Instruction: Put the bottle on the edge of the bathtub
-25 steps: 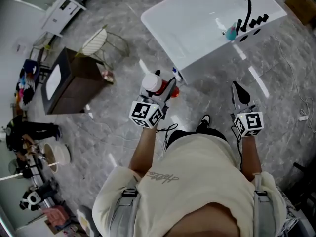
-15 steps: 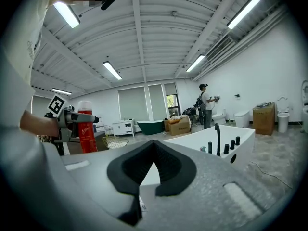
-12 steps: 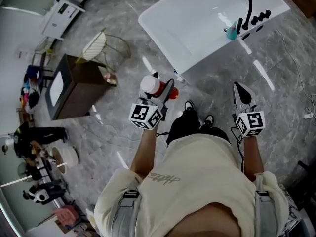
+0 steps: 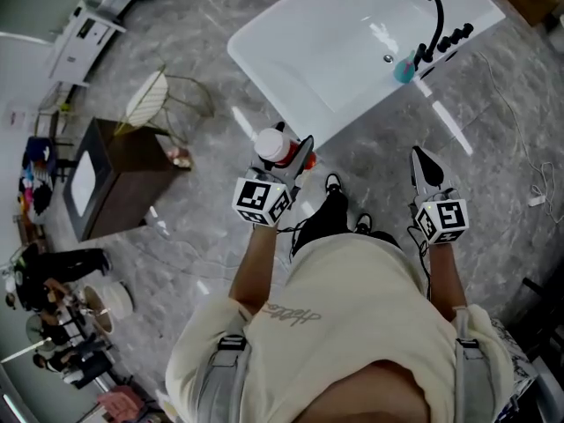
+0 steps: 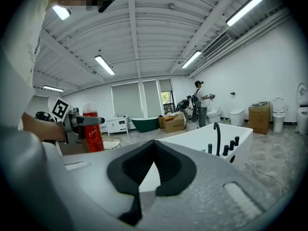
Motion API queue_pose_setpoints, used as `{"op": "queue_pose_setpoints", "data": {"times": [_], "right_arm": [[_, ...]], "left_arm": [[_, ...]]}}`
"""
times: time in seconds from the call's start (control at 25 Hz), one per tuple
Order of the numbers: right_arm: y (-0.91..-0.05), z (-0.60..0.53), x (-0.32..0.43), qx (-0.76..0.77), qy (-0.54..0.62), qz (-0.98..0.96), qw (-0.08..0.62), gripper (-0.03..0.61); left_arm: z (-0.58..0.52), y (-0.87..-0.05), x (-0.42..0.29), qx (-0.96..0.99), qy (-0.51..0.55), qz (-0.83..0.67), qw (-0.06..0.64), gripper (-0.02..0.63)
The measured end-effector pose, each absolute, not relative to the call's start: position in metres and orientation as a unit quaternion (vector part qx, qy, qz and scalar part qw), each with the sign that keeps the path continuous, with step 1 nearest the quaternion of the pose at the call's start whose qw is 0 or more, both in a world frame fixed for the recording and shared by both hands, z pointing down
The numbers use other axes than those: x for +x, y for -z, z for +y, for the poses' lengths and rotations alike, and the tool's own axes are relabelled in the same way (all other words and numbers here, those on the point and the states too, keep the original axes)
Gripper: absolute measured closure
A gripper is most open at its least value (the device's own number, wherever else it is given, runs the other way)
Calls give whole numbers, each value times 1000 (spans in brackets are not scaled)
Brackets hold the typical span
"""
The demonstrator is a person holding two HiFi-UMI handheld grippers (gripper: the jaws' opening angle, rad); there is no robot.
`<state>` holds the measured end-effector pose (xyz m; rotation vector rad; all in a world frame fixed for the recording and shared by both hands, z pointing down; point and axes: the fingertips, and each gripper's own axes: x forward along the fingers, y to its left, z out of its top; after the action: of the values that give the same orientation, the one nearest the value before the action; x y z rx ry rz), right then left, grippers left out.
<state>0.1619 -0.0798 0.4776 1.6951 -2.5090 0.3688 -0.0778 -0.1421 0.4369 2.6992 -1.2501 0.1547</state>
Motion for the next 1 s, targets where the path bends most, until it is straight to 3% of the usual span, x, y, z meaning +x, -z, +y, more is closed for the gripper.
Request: {"op": "queue_pose_setpoints", "data": {"times": [0.48,1.0], "right_arm": [[-445,-158,125,584,-88,-804,65,578],[-551,-148,152,583,-201,-780,107,578]], "left_arm": [[-228,-466,-76,932,-72,-343,94,314],[-264,-603,-30,919,-137,-347,128,314]]}}
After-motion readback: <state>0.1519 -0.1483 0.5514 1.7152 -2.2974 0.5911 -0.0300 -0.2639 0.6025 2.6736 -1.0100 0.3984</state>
